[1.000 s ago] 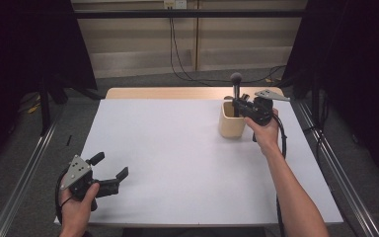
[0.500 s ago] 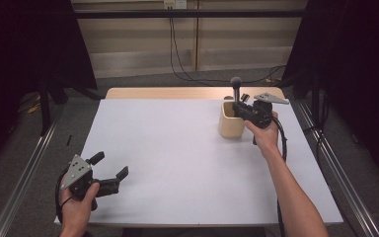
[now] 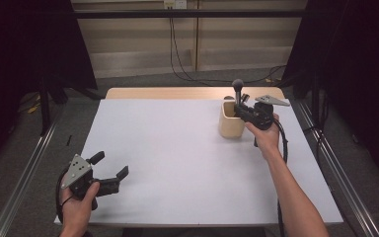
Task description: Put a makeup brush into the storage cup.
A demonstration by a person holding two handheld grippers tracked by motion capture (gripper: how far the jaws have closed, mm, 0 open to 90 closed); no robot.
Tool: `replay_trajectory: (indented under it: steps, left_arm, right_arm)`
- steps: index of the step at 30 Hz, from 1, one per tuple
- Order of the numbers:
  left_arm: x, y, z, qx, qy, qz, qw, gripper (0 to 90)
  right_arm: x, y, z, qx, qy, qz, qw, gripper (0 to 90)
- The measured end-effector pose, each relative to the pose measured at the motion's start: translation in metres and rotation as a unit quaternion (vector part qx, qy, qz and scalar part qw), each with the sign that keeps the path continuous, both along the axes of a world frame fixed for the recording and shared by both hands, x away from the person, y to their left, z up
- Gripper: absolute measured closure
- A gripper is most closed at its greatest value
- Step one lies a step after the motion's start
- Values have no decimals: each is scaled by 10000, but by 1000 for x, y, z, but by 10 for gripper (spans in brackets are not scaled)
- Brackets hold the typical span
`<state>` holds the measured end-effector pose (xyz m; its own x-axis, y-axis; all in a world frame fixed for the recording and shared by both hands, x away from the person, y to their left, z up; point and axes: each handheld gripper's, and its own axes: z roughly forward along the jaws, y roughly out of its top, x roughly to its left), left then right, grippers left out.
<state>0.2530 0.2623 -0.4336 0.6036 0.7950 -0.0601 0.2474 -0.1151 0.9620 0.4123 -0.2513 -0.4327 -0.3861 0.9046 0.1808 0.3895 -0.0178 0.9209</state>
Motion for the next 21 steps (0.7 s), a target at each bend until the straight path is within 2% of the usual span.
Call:
replay_trajectory:
  steps: [5,12,18,21]
  left_arm:
    - [1,0,0,-4,-1,19,10000,21]
    - [3,-1,0,9,5,24,10000,21]
    - [4,0,-1,3,31,36,10000,21]
    - [4,0,-1,-1,20,35,10000,21]
  right_arm:
    - [-1,-1,1,-15,17,13,10000,742]
    - [-2,1,2,42,-9,4,10000,679]
    - [-6,0,6,52,-111,-39,9999,563]
    - [-9,-2,9,73,-148,-69,9998,467]
